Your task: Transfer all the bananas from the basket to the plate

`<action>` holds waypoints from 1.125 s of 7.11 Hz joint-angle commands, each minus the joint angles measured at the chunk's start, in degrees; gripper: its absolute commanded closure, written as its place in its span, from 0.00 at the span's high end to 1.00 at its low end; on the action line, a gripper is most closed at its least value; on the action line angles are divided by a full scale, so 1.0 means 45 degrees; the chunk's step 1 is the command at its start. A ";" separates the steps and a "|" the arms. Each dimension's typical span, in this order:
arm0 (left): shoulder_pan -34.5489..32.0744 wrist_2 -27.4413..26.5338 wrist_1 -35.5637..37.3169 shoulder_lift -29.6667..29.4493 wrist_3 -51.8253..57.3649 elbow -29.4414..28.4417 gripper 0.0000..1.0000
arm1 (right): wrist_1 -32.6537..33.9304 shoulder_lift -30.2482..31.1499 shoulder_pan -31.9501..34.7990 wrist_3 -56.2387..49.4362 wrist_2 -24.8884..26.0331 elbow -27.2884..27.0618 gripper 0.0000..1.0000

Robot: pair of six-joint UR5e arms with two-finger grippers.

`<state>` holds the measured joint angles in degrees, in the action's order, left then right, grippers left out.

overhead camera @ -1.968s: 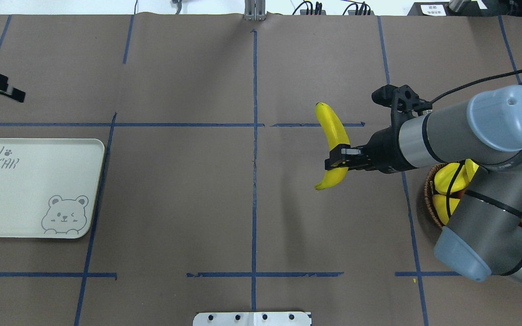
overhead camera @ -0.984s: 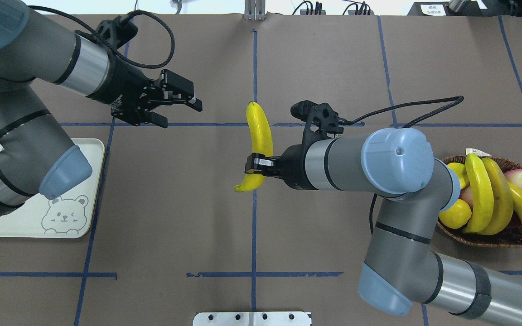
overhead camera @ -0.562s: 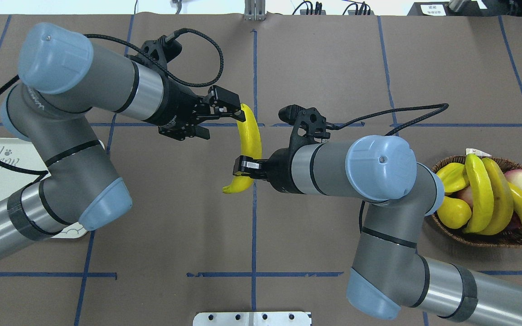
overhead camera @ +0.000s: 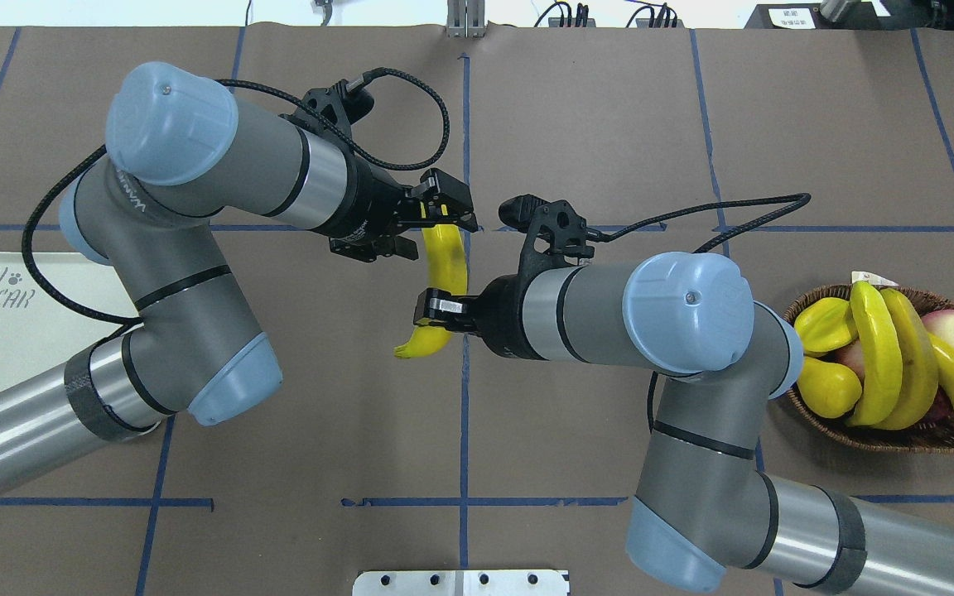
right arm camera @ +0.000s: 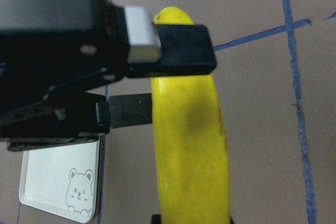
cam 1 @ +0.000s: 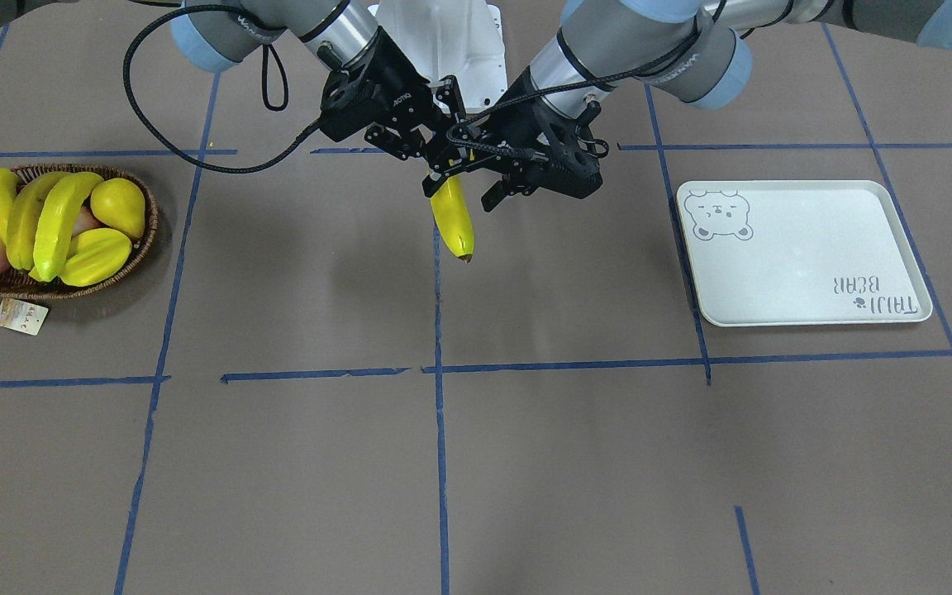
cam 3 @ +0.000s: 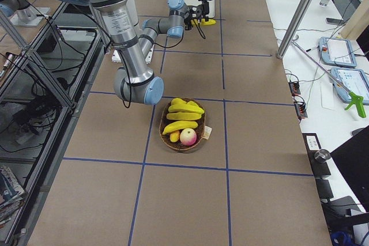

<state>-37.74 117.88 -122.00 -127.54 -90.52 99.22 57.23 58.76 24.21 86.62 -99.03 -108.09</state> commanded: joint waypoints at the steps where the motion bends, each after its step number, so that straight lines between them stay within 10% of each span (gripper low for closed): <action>1: 0.0067 -0.0003 0.0002 -0.0017 -0.0001 -0.0096 0.65 | -0.0003 -0.0011 -0.0009 0.0009 0.0053 -0.0024 0.05; 5: 0.0146 -0.0003 0.0002 -0.0017 -0.0001 -0.0096 0.49 | -0.0003 -0.0070 -0.0048 0.0009 0.0170 -0.0024 0.06; 6: 0.0146 -0.0003 0.0002 -0.0017 -0.0020 -0.0076 0.23 | -0.0003 -0.0070 -0.0048 0.0009 0.0171 -0.0024 0.11; 7: 0.0126 -0.0003 -0.0017 0.0022 -0.0020 -0.0037 0.03 | 0.0017 -0.0089 -0.0048 0.0028 0.0171 -0.0024 0.26; 8: 0.0126 0.0016 -0.0018 0.0080 -0.0020 -0.0018 0.00 | 0.0017 -0.0089 -0.0048 0.0144 0.0190 -0.0024 0.99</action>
<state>-37.14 117.88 -122.06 -127.44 -90.61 99.01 57.27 58.38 24.00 86.87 -98.25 -108.19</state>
